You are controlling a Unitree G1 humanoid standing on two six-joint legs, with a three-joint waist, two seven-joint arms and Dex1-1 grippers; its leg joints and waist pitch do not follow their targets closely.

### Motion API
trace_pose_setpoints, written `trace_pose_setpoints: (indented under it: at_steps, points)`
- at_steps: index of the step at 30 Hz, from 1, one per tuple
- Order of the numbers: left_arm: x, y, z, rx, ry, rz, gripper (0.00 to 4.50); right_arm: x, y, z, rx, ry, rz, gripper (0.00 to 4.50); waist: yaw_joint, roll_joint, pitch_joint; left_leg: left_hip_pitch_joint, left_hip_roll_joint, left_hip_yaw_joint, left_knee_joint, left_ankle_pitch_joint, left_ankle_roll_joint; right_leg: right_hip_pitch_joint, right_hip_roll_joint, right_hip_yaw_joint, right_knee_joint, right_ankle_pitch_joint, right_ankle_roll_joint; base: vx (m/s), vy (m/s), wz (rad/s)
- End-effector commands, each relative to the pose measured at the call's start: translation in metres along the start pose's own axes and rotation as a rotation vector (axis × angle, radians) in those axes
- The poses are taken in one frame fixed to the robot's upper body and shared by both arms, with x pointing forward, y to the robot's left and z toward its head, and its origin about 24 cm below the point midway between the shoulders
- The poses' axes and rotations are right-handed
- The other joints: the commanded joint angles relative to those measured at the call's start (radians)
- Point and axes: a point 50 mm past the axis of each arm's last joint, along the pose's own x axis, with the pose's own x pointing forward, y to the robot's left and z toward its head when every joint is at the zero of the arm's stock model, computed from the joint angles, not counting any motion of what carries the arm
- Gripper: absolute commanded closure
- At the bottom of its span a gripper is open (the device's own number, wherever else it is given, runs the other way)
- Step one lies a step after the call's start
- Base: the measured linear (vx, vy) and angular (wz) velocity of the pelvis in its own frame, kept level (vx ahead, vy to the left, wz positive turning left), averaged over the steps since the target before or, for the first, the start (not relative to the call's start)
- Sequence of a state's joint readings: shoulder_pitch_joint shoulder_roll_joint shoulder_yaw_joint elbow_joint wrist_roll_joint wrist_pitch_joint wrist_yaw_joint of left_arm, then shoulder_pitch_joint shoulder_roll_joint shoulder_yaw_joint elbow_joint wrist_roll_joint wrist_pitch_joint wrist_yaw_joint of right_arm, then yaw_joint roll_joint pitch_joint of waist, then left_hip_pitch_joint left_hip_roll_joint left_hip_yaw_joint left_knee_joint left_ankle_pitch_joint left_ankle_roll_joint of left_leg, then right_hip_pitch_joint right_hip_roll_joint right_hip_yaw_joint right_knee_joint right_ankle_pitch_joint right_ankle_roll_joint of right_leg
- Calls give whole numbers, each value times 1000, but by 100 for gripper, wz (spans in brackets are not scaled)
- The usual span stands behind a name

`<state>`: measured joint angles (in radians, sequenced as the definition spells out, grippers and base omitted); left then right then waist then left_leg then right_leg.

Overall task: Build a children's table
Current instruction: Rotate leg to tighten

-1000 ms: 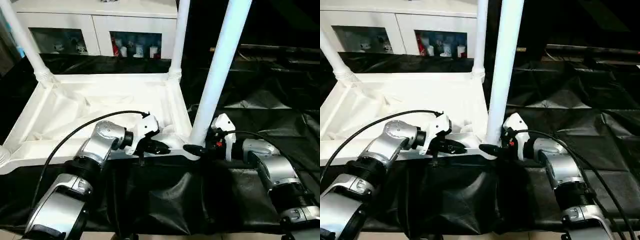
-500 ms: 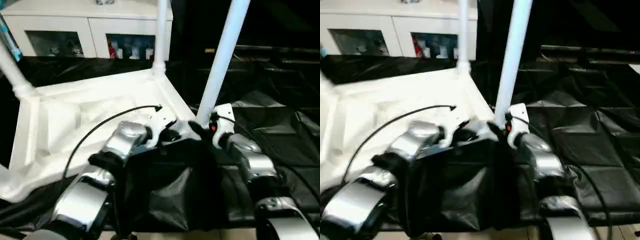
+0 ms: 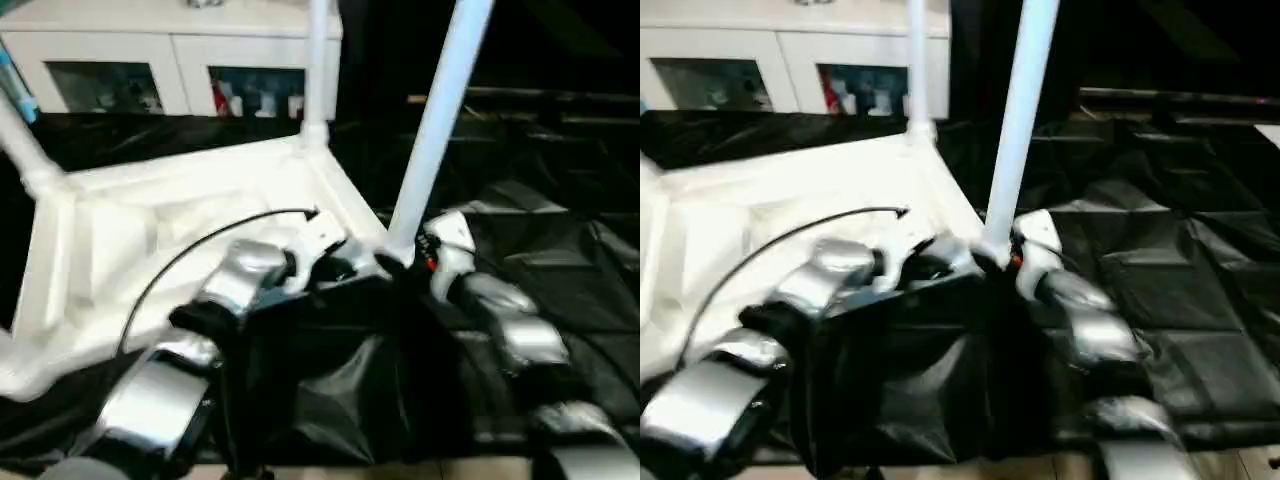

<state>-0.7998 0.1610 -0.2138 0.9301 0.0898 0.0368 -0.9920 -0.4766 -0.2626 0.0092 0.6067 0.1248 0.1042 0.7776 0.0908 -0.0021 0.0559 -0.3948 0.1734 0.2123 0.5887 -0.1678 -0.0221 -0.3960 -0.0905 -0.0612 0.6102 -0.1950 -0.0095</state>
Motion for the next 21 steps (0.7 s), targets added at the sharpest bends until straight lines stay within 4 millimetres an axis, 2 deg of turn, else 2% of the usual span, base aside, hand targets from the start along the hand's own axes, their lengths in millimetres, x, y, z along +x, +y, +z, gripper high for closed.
trace_pose_setpoints:
  at_steps: [1,5,8,11,12,14,16,19,21]
  points:
    - [2,-4,17,45,-95,-58,450,6,17,3,-35,1,169,84,5,-8,-69,28,69,-34,-67,-196,73,43,-76,43,-73,-131,-238,0,0,0]
    - [-10,-6,12,48,-87,-142,450,-7,12,5,-63,29,231,84,6,-7,-67,28,69,-33,-67,-202,68,42,-75,42,-71,-136,-254,0,0,0]
    - [-15,-7,9,43,-88,-180,450,-11,10,5,-74,43,257,84,6,-8,-68,27,70,-32,-65,-192,74,42,-75,42,-69,-120,-259,0,0,0]
    - [-18,-8,6,41,-83,-192,450,-12,11,6,-69,48,274,84,10,-4,-69,30,72,-31,-65,-190,71,38,-74,42,-67,-117,-265,0,0,0]
    - [-19,-8,6,41,-83,-196,450,-12,11,5,-67,53,286,98,12,-6,-69,30,72,-31,-65,-190,69,37,-75,42,-67,-118,-264,0,0,0]
    - [-20,-8,6,41,-84,-200,450,-12,12,5,-66,54,291,98,14,-5,-69,30,72,-32,-66,-189,66,37,-75,42,-66,-120,-263,0,0,0]
    - [-21,-10,6,38,-85,-211,450,-11,15,4,-54,54,313,128,16,-7,-69,29,72,-32,-66,-192,62,38,-77,42,-66,-129,-260,0,0,0]
    - [-21,-10,6,38,-79,-216,450,-10,18,2,-53,63,327,137,16,-7,-69,29,72,-31,-65,-184,62,38,-76,42,-66,-125,-255,0,0,0]
    - [-20,-10,6,40,-77,-204,450,-9,18,1,-48,66,324,166,17,-7,-69,28,71,-32,-66,-186,60,38,-76,42,-67,-131,-252,0,0,0]
